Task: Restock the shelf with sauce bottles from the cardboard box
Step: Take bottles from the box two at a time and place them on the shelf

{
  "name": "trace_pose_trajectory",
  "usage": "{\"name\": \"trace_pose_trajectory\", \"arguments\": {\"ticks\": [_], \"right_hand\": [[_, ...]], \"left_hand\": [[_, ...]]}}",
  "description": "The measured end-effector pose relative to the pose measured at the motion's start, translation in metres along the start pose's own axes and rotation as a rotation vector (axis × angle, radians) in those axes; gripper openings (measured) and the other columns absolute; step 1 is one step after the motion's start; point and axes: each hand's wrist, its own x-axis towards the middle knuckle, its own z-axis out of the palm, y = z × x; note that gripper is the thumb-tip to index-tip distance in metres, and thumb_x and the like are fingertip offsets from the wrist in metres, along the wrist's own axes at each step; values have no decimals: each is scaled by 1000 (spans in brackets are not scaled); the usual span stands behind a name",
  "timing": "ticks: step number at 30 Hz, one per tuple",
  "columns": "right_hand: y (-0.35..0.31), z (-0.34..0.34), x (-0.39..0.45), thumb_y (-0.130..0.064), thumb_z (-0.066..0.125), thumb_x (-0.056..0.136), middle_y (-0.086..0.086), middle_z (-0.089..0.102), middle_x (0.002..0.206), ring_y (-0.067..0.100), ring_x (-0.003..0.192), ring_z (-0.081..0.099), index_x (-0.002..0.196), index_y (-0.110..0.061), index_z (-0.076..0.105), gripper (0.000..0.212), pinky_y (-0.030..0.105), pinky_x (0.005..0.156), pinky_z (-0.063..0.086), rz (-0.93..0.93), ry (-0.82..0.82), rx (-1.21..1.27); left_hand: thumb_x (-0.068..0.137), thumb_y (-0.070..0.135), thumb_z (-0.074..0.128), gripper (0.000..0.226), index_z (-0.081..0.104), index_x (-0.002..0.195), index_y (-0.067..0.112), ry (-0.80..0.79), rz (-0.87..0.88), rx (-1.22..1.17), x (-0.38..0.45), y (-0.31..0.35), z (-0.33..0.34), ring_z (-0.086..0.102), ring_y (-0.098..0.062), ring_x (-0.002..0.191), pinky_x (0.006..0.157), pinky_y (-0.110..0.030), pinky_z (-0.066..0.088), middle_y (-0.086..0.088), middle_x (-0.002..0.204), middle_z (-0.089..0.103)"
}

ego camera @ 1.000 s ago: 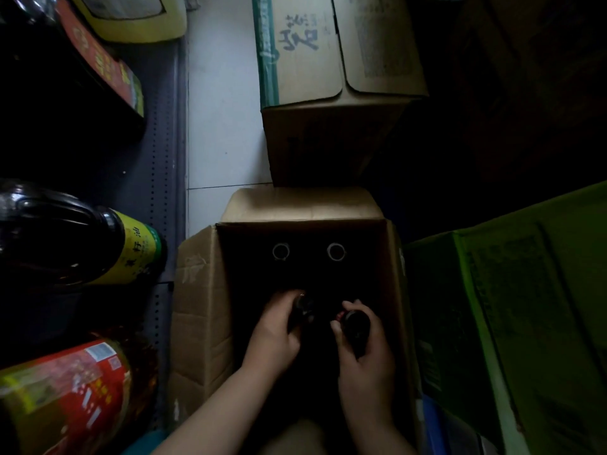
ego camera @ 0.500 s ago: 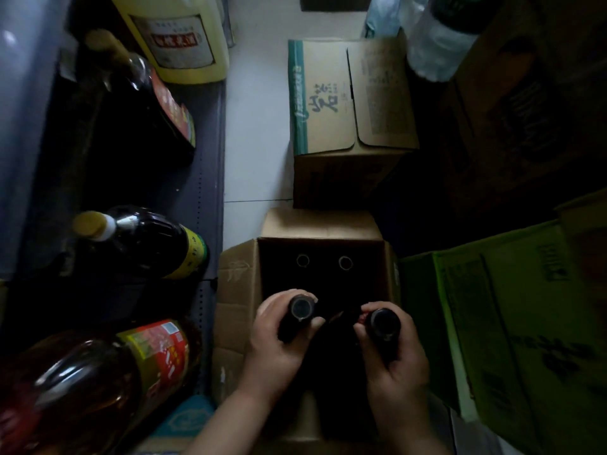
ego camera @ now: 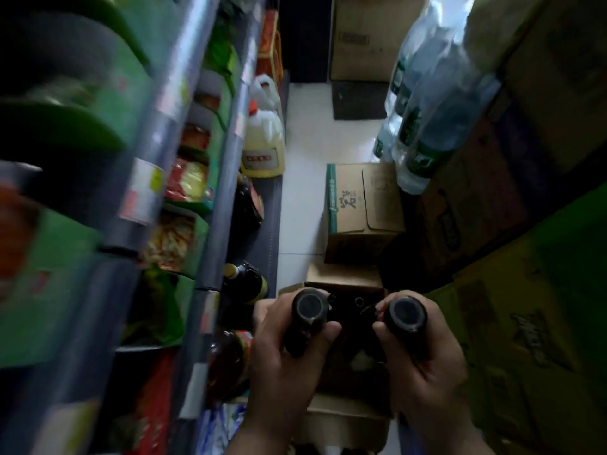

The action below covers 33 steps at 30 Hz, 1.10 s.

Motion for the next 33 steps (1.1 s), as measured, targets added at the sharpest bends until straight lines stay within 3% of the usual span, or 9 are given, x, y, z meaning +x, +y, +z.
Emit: {"name": "trace_pose_trajectory", "arguments": {"ticks": [2,4,6,11,14,19,26,30,33], "right_hand": [[-46,-6,5,-55,55,84,-5,63,93,13,89,63,102,-16,60,43,20,77,48,-55,-32,24],[-89,-12,8,-49,57,84,-3,64,92,13,88,63,102,-14,60,39,21,76,49,-90,-60,45],[-130,-16,11,-40,59,83,-5,64,91,14,87,64,102,-18,60,30,25,75,50,-130,-90,68],[-221,-23,11,-35,58,82,-16,61,87,4,81,60,96,-37,56,14,13,72,45,-305,-168,100],[-268,-26,9,-37,57,82,-16,61,87,0,80,59,94,-44,55,14,9,69,43,-389,-186,100],[-332,-26,5,-35,56,83,-16,60,85,-6,73,56,87,-39,54,6,4,63,40,-517,-272,102],[-401,-13,-7,-56,52,85,0,58,87,5,72,56,89,-35,53,21,14,60,42,-631,-424,191],[-432,-3,-15,-40,56,84,-2,57,82,6,69,55,87,-34,54,7,18,58,43,-686,-518,281],[-451,8,-24,-38,54,86,-6,57,82,8,72,56,91,-28,56,12,19,58,43,-744,-603,351]], "left_hand": [[67,59,70,32,67,96,44,49,37,5,-4,43,-13,64,-15,94,93,-38,53,-17,100,61],[66,68,68,36,67,92,44,86,39,-26,-10,84,-25,65,-26,94,92,-52,52,-21,100,62],[67,61,69,28,66,89,46,136,51,-52,-16,127,-38,64,-31,94,89,-58,51,-21,101,62],[65,50,65,19,66,84,49,208,151,-82,-38,218,-70,66,-16,90,78,-28,54,-12,98,66],[64,52,63,17,65,82,52,286,216,-39,-52,260,-92,65,-6,87,76,-22,52,-10,97,65],[66,57,61,21,65,84,48,362,236,-14,-80,315,-120,65,-12,93,86,-38,50,3,97,68],[72,37,65,12,70,82,39,476,344,-161,-113,371,-142,68,2,76,66,-9,51,-20,96,63],[75,43,61,24,70,91,27,614,350,-109,-134,392,-158,67,-4,86,71,-10,50,-18,101,63],[79,45,59,29,69,91,21,734,374,-48,-149,401,-172,65,-12,96,76,-12,49,-11,101,65]]}}
